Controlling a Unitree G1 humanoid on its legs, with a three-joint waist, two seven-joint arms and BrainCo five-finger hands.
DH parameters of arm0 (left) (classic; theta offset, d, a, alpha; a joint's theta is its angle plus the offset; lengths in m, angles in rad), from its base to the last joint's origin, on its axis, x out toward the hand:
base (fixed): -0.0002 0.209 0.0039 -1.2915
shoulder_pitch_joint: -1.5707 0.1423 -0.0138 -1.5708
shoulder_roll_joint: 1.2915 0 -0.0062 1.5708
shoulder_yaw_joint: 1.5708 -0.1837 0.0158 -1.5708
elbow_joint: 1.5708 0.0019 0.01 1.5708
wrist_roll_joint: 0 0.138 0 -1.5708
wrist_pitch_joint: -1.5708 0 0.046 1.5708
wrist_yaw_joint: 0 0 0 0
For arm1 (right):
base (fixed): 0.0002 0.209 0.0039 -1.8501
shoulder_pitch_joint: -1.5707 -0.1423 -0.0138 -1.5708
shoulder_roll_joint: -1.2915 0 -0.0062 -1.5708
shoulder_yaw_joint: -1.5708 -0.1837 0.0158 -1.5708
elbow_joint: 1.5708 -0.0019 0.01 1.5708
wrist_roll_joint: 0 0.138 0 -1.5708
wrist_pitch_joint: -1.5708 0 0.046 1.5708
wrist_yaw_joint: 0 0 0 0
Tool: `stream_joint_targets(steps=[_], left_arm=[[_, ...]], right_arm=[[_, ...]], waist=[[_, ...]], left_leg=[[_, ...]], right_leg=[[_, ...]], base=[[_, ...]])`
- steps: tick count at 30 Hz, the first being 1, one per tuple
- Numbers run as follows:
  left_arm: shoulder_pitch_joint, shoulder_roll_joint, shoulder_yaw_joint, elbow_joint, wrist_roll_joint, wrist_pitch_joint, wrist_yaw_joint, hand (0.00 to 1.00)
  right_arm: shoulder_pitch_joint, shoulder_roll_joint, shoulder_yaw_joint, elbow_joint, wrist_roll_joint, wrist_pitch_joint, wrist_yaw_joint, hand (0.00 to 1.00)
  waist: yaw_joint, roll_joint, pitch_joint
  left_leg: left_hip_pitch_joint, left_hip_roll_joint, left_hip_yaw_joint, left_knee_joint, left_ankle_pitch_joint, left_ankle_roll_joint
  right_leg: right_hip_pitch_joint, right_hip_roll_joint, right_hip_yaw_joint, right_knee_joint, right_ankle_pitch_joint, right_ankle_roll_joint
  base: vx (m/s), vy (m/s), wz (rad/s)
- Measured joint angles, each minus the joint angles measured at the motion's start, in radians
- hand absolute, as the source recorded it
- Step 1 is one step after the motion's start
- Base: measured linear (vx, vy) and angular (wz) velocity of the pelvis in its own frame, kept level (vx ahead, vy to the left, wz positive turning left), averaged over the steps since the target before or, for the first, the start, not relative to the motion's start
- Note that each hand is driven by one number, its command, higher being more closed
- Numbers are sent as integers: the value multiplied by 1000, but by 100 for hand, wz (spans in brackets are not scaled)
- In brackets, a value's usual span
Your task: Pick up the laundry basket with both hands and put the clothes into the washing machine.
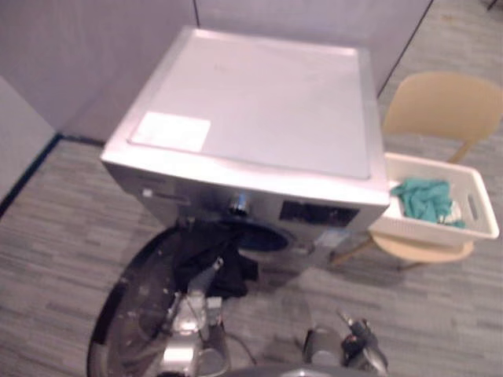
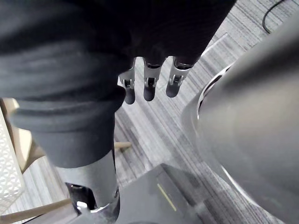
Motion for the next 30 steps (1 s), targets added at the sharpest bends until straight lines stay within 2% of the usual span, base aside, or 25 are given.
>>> stream_joint_targets(steps=[1,5,6,8,14,17,19,20,22,24,26,28,29,30], left_arm=[[-43,-1,-10,1,0,-1,16,100],[-199,-7,-7,89,-1,-2,64,100],[-218,-7,-4,101,-3,-2,72,100],[-324,-3,6,182,-23,-2,109,100],[-539,52,86,313,-68,11,152,100],[-679,151,170,358,-95,18,176,100],[-778,268,232,390,-118,20,194,100],[-804,296,240,392,-124,22,193,100],[-886,372,216,392,-139,44,171,100],[-924,381,214,389,-139,57,171,100],[-1024,450,187,383,-139,81,171,100],[-1107,523,157,326,-160,82,170,100],[-1172,563,108,269,-178,82,171,100],[-1208,573,98,261,-216,64,173,100]], right_arm=[[-22,-2,17,-25,9,-3,0,0],[-81,-6,45,-84,47,-24,-23,0],[-87,-6,57,-90,53,-26,-26,0],[-107,-10,78,-140,81,-32,-46,0],[-132,-7,114,-239,122,-58,-64,0],[-132,-9,114,-283,133,-71,-65,0],[-126,-10,114,-290,143,-83,-64,0],[-120,-11,113,-293,146,-88,-63,0],[-97,-12,102,-300,156,-97,-58,0],[-84,-11,102,-300,162,-97,-50,0],[-56,-11,99,-304,176,-107,-32,0],[-31,-9,97,-303,198,-107,-16,0],[-10,-7,92,-300,209,-107,-14,0],[4,-5,87,-291,218,-106,-12,0]], waist=[[-1,3,21],[-1,3,76],[-2,-2,79],[-2,-10,92],[-5,-49,139],[-19,-71,159],[-32,-87,171],[-34,-88,172],[-36,-88,177],[-44,-87,178],[-51,-85,179],[-60,-85,180],[-62,-84,180],[-63,-79,183]], left_leg=[[-65,11,-1,77,-42,0],[-231,35,-52,257,-113,-6],[-255,43,-54,277,-118,-13],[-384,66,-90,358,-122,-19],[-580,106,-130,493,-129,-19],[-672,139,-142,557,-144,-15],[-718,169,-146,584,-154,-14],[-731,172,-147,588,-154,-14],[-764,189,-148,599,-156,-10],[-775,193,-150,598,-156,-10],[-790,202,-152,595,-155,-10],[-809,204,-158,597,-155,-10],[-823,208,-161,597,-155,-10],[-831,208,-165,599,-155,-9]], right_leg=[[-62,-7,18,68,-44,9],[-228,-1,67,256,-118,22],[-256,4,75,279,-125,24],[-380,29,89,359,-138,19],[-583,77,132,481,-137,13],[-678,110,153,521,-129,6],[-726,141,162,527,-114,1],[-739,145,162,526,-109,2],[-775,161,166,521,-95,-4],[-782,169,166,514,-90,-2],[-798,178,164,505,-79,-9],[-812,183,160,500,-74,-11],[-823,190,160,494,-68,-13],[-829,191,157,491,-66,-15]], base=[[-173,77,-10],[-217,16,-6],[-204,-12,-12],[-206,-10,-20],[-116,10,-26],[-70,38,-38],[-24,31,-38],[-5,27,-31],[12,15,-27],[24,12,-20],[18,8,-17],[8,-1,-11],[17,5,-14],[22,5,-13]])
